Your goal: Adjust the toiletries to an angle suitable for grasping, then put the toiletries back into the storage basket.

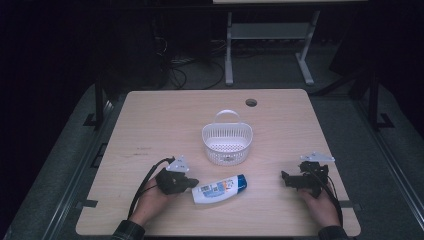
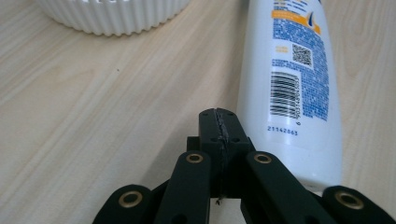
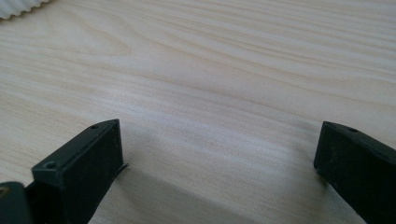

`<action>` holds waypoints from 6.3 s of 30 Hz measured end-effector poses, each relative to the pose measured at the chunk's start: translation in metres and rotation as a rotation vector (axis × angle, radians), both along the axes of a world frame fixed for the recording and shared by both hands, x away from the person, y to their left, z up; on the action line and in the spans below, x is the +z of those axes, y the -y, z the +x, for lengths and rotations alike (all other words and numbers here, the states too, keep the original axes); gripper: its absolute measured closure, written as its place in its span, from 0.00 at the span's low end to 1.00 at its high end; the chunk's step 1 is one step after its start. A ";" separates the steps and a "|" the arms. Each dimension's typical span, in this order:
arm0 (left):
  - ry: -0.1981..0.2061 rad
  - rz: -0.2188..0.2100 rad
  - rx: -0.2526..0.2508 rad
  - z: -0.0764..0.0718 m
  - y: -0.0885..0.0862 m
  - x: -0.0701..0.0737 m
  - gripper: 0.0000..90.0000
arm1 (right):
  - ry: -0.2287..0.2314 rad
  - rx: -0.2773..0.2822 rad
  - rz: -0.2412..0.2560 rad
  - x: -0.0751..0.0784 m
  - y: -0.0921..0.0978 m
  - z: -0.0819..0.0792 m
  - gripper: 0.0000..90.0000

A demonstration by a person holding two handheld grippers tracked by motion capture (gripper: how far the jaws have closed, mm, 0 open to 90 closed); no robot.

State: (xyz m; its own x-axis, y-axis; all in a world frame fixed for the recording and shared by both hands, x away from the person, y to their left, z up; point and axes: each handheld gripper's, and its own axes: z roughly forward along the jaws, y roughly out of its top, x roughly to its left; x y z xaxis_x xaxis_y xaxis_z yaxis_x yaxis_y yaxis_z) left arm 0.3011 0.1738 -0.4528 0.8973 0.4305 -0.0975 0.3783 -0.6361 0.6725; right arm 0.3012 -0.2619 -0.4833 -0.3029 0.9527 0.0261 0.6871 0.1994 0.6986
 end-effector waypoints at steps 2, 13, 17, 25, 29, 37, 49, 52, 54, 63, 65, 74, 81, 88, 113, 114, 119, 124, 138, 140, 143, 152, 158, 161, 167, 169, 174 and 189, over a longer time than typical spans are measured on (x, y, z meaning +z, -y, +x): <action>-0.001 0.003 -0.005 -0.002 0.000 0.000 1.00 | 0.000 0.002 0.001 0.000 0.000 0.000 0.01; -0.035 0.005 -0.014 -0.011 0.001 0.001 1.00 | 0.001 0.010 0.001 0.000 0.000 0.000 0.01; -0.039 0.011 -0.026 -0.014 0.002 0.001 1.00 | 0.001 0.011 0.001 0.000 0.000 0.000 0.01; -0.057 0.015 -0.042 -0.020 0.006 0.002 1.00 | 0.001 0.011 0.001 0.000 0.000 0.000 0.01; -0.059 0.022 -0.052 -0.021 0.008 0.002 1.00 | 0.001 0.011 0.001 0.000 0.000 0.000 0.01; -0.062 0.013 -0.011 -0.015 -0.001 0.005 0.89 | 0.001 0.011 0.001 0.000 0.000 0.000 0.01; -0.045 0.011 0.063 -0.007 -0.009 0.015 0.49 | 0.001 0.014 0.001 0.000 -0.001 0.000 0.01; -0.044 0.000 0.072 -0.006 -0.008 0.019 0.45 | 0.001 0.014 0.001 0.000 -0.001 0.000 0.01; -0.045 -0.009 0.078 -0.005 -0.006 0.022 0.39 | 0.001 0.015 0.001 0.000 -0.001 0.000 0.01; -0.039 -0.007 0.087 -0.004 0.002 0.029 0.29 | 0.001 0.015 0.001 0.000 -0.001 0.000 0.01; -0.035 -0.005 0.088 -0.004 0.005 0.030 0.26 | 0.001 0.015 0.001 0.000 -0.001 0.000 0.01; -0.007 0.023 0.094 -0.004 0.022 0.036 0.15 | 0.001 0.017 0.001 0.000 -0.001 0.000 0.01; -0.007 0.031 0.071 -0.005 0.032 0.040 0.15 | 0.001 0.018 0.000 0.000 -0.001 0.000 0.01; -0.007 0.038 0.057 -0.004 0.050 0.044 0.15 | 0.001 0.018 0.000 0.000 -0.001 0.000 0.01; -0.027 0.089 -0.001 0.000 0.106 0.034 0.15 | 0.001 0.021 0.000 0.000 -0.001 0.000 0.01; -0.032 0.090 0.001 0.000 0.108 0.032 0.15 | 0.002 0.023 -0.001 0.000 -0.001 0.000 0.01; -0.039 0.106 -0.008 0.002 0.121 0.025 0.15 | 0.003 0.025 -0.001 0.000 -0.001 0.000 0.01; -0.040 0.131 -0.005 0.002 0.133 0.017 0.15 | 0.003 0.025 -0.001 0.000 -0.001 0.000 0.01; -0.039 0.232 0.000 0.004 0.145 0.001 0.16 | 0.003 0.025 -0.001 0.000 -0.001 0.000 0.01; -0.027 0.250 0.005 0.003 0.146 -0.001 0.16 | 0.003 0.025 -0.001 0.000 -0.001 0.000 0.01; -0.029 0.268 -0.005 0.003 0.147 -0.001 0.20 | 0.003 0.025 -0.001 0.000 -0.001 0.000 0.01; -0.028 0.274 -0.010 0.003 0.149 0.001 0.28 | 0.003 0.026 -0.001 0.000 -0.001 0.000 0.01; -0.035 0.276 -0.001 0.003 0.150 0.003 0.34 | 0.003 0.026 -0.001 0.000 -0.001 0.000 0.01; -0.035 0.276 0.001 0.003 0.150 0.003 0.35 | 0.003 0.026 -0.001 0.000 -0.001 0.000 0.01; -0.033 0.273 -0.010 0.003 0.150 0.003 0.38 | 0.003 0.026 -0.001 0.000 -0.001 0.000 0.01; -0.033 0.276 -0.020 0.003 0.150 0.004 0.38 | 0.003 0.026 -0.001 0.000 -0.001 0.000 0.01; -0.040 0.273 -0.048 0.003 0.149 0.004 0.39 | 0.003 0.026 -0.001 0.000 -0.001 0.000 0.01; -0.054 0.157 -0.085 0.003 0.133 0.019 0.39 | 0.003 0.026 -0.001 0.000 -0.001 0.000 0.01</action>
State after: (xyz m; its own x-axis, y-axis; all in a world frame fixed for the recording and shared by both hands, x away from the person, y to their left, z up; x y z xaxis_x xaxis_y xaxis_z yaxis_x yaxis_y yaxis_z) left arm 0.3037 0.0405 -0.4337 0.9265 0.3669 -0.0838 0.3512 -0.7630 0.5426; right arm 0.3011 -0.2609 -0.4834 -0.3280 0.9444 0.0245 0.6798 0.2179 0.7003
